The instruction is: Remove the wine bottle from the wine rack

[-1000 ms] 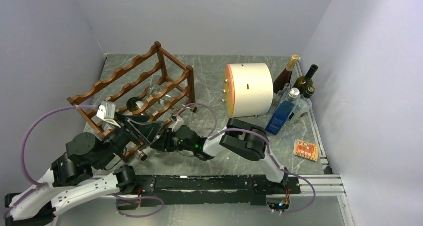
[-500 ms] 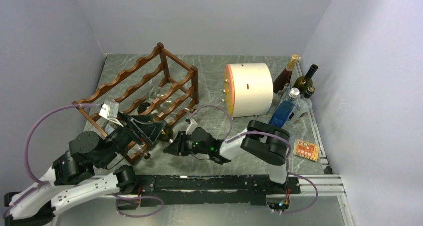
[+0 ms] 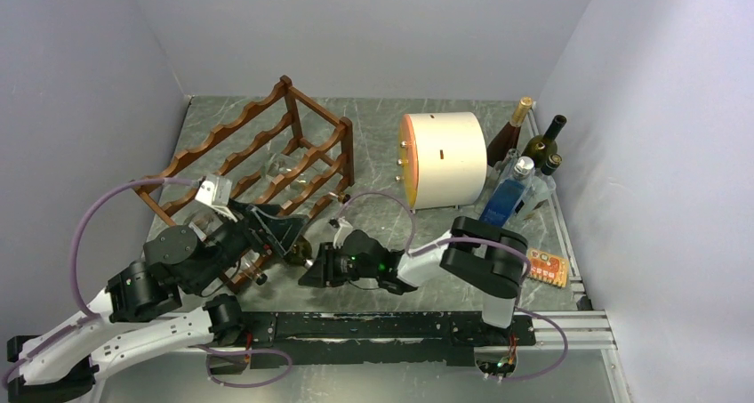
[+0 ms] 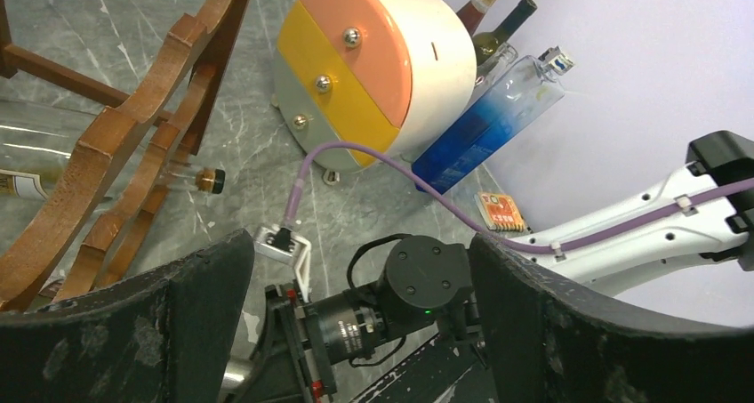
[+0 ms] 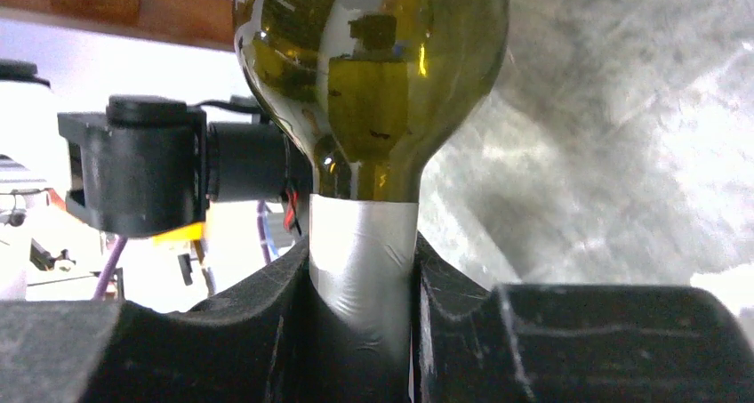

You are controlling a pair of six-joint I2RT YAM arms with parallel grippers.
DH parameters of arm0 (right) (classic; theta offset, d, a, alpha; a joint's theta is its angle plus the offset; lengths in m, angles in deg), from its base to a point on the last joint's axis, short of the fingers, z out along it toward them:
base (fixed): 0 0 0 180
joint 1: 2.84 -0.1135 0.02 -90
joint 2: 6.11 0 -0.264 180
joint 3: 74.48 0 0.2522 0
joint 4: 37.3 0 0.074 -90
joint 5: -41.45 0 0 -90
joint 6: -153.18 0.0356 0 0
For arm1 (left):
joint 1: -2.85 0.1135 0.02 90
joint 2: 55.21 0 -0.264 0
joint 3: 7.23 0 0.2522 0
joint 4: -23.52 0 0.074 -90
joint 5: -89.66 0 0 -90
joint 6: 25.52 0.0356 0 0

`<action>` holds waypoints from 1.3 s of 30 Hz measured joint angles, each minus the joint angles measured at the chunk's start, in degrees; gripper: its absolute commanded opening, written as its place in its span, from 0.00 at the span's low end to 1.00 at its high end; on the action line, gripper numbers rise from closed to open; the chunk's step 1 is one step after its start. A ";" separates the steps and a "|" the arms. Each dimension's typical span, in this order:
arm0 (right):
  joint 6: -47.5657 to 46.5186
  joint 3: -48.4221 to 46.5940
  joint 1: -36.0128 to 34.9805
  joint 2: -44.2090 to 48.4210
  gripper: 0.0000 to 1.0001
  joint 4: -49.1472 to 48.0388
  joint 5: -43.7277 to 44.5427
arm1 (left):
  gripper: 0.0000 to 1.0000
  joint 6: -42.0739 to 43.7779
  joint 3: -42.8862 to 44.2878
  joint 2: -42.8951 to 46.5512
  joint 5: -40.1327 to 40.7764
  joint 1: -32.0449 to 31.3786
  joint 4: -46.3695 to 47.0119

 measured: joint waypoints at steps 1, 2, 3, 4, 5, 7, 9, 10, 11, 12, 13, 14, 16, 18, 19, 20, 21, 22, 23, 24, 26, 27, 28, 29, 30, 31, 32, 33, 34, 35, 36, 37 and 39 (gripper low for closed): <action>-0.42 0.76 -0.11 1.07 0.00 0.83 -0.17 | 0.94 0.00 0.00 -0.09 0.00 0.00 0.00; -0.96 1.53 -0.17 2.49 0.00 1.90 -0.26 | 0.94 0.00 0.00 -0.11 -0.02 0.00 0.04; -1.36 2.25 -0.22 4.02 0.00 3.13 -0.35 | 0.95 0.00 0.00 -0.07 -0.02 0.00 0.13; -1.92 3.28 -0.22 6.10 0.00 4.39 -0.33 | 0.95 0.02 0.00 -0.04 -0.04 0.00 0.26; -2.27 3.96 -0.17 7.54 0.00 5.16 -0.24 | 0.95 0.02 0.00 -0.04 -0.07 0.00 0.37; -2.99 5.64 0.07 10.69 0.00 6.47 -0.26 | 0.95 0.20 0.00 -0.07 -0.20 0.00 0.81; -4.04 7.34 0.68 13.92 0.00 8.48 -0.83 | 0.95 0.48 0.00 -0.22 -0.26 0.00 1.38; -4.74 8.15 1.05 15.45 0.00 9.77 -1.20 | 0.95 0.68 0.00 -0.42 -0.31 0.00 1.60; -5.57 8.85 1.44 17.00 0.00 11.13 -1.81 | 0.95 0.90 0.00 -0.74 -0.46 0.00 1.77; -6.43 9.35 1.75 18.78 0.00 12.98 -2.47 | 0.95 1.14 0.00 -1.33 -0.76 0.00 2.03; -6.95 9.77 1.95 20.17 0.00 14.38 -2.95 | 0.96 1.36 0.00 -1.99 -0.98 0.00 2.32; -7.72 10.19 2.21 21.86 0.00 16.24 -3.50 | 0.96 1.62 0.00 -2.84 -1.29 0.00 2.54; -8.94 11.65 2.99 25.46 0.00 19.23 -4.83 | 0.96 2.10 0.00 -4.50 -1.86 0.00 2.80; -10.08 13.68 3.93 29.73 0.00 22.21 -6.27 | 0.96 2.56 0.00 -6.14 -2.67 0.00 3.04; -10.60 14.38 4.42 31.80 0.00 23.98 -6.82 | 0.97 2.69 0.00 -6.97 -2.99 0.00 3.30; -11.19 14.69 4.94 33.68 0.00 26.05 -7.26 | 0.97 2.86 0.00 -8.00 -3.52 0.00 3.98; -11.56 14.78 5.40 35.30 0.00 28.02 -7.50 | 0.97 2.95 0.00 -8.39 -3.76 0.00 4.24; -11.93 14.80 5.84 37.00 0.00 30.14 -7.48 | 0.97 3.15 0.00 -9.14 -4.24 0.00 4.72; -12.24 14.80 6.25 38.34 0.00 31.98 -7.43 | 0.97 3.52 -0.02 -9.92 -4.81 0.00 5.49; -12.61 14.80 6.88 40.00 0.00 34.40 -7.21 | 0.97 3.89 -0.02 -10.60 -5.31 0.00 6.14; -13.49 14.60 8.22 43.10 0.00 40.02 -6.84 | 0.98 5.42 -0.24 -12.31 -7.21 0.00 8.15; -14.10 14.16 8.85 44.37 0.00 43.39 -6.56 | 0.98 7.08 -0.66 -13.33 -8.94 0.00 9.70; -14.58 13.57 9.27 45.24 0.00 46.34 -6.25 | 0.98 8.46 -1.07 -14.08 -10.32 0.00 10.69; -15.32 12.46 9.73 46.18 0.00 50.45 -5.73 | 0.97 10.25 -1.79 -14.91 -12.13 0.00 12.04; -16.04 10.95 10.10 47.10 0.00 55.06 -5.11 | 0.96 12.39 -2.62 -15.96 -14.36 0.00 13.25; -16.74 9.16 10.38 48.04 0.00 59.67 -4.39 | 0.96 13.86 -3.02 -16.76 -16.02 0.00 13.66; -17.29 7.19 10.54 48.98 0.00 64.13 -3.63 | 0.95 15.65 -3.19 -18.10 -18.27 0.00 14.10; -17.84 5.11 10.64 49.92 0.00 68.35 -2.73 | 0.95 17.29 -3.19 -19.58 -20.46 0.00 14.69; -18.21 3.32 10.73 50.71 0.00 71.56 -2.03 | 0.95 18.45 -3.19 -20.87 -22.10 0.00 15.13; -18.78 1.05 10.82 51.45 0.00 75.32 -1.18 | 0.95 19.82 -3.19 -22.29 -24.06 0.00 15.67; -19.19 -1.53 10.86 52.11 0.00 79.01 -0.28 | 0.95 21.11 -3.32 -23.50 -25.97 0.00 16.61; -19.58 -3.93 10.93 52.72 0.00 82.12 0.55 | 0.95 22.34 -3.74 -24.17 -27.61 0.00 17.97; -20.55 -8.17 11.04 53.81 0.00 87.10 1.77 | 0.97 25.24 -5.97 -24.48 -30.99 0.00 22.34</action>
